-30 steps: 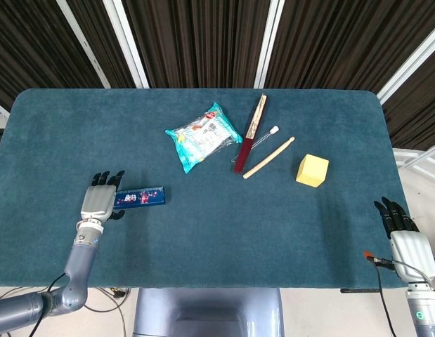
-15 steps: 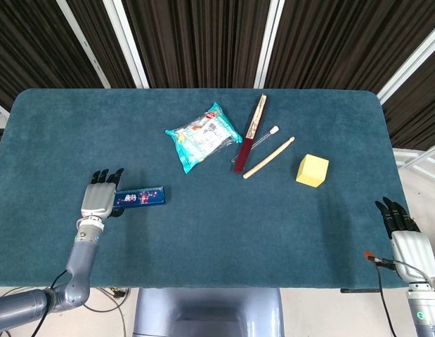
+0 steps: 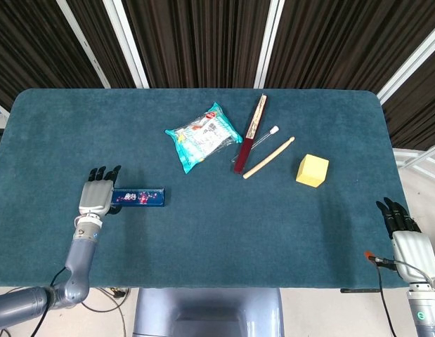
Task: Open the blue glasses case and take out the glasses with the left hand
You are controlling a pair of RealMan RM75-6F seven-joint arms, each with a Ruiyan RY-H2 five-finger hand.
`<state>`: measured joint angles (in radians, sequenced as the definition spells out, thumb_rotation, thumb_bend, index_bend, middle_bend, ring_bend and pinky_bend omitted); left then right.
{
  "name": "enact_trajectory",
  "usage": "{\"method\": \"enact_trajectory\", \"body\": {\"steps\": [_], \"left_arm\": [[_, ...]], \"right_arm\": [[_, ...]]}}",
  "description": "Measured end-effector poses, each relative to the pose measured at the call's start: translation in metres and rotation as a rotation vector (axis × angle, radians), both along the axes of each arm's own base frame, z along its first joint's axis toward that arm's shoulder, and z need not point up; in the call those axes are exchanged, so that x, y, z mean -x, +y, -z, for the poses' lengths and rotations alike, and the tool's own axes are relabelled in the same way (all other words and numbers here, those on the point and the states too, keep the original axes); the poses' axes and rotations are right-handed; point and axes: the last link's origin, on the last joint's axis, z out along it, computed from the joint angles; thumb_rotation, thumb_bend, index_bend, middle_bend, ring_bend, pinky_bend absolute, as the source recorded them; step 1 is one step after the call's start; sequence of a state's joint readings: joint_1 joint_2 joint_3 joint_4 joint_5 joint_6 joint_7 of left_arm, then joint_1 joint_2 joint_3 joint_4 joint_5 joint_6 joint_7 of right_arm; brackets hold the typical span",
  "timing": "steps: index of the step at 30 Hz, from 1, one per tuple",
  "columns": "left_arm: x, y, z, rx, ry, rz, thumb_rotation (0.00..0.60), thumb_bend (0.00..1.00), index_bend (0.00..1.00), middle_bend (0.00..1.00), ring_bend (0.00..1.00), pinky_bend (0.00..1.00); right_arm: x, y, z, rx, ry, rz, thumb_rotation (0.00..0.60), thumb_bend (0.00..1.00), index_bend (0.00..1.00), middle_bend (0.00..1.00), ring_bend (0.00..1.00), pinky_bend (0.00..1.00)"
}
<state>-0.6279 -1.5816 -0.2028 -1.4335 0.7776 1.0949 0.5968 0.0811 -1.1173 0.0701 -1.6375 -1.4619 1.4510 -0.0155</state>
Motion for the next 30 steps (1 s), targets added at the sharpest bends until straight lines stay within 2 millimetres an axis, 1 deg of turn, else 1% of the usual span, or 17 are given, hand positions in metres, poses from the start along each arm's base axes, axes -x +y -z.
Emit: {"method": "enact_trajectory", "body": {"steps": [3,7,12,24,30], "left_arm": [[-0.0008,-0.0012,0.0016,0.005,-0.008,-0.002,0.6,0.2,0.0,0.19,0.0,0.06],[-0.0028,-0.0024,0.0025,0.012,-0.026,0.005,0.6,0.26,0.0,0.2,0.0,0.06],[-0.0063,-0.0047,0.0033,0.046,-0.052,0.017,0.6,0.28,0.0,0.2,0.0,0.06],[-0.008,-0.0061,0.0051,0.083,-0.064,0.019,0.6,0.29,0.03,0.23,0.0,0.06],[-0.0082,-0.0043,0.0054,0.077,-0.07,0.017,0.6,0.34,0.05,0.25,0.0,0.06]], "right_arm": [[0.0,0.0001,-0.0004,0.002,0.0,0.0,0.6,0.18,0.0,0.0,0.0,0.22],[0.0001,0.0003,-0.0006,0.002,-0.002,0.0,0.6,0.19,0.0,0.0,0.0,0.22],[-0.0001,0.0001,-0.0011,0.005,0.011,-0.009,0.6,0.19,0.0,0.0,0.0,0.22],[0.0001,0.0002,-0.0008,0.011,0.015,-0.008,0.6,0.19,0.0,0.0,0.0,0.22],[0.0002,0.0003,-0.0009,0.011,0.014,-0.008,0.6,0.18,0.0,0.0,0.0,0.22]]}}
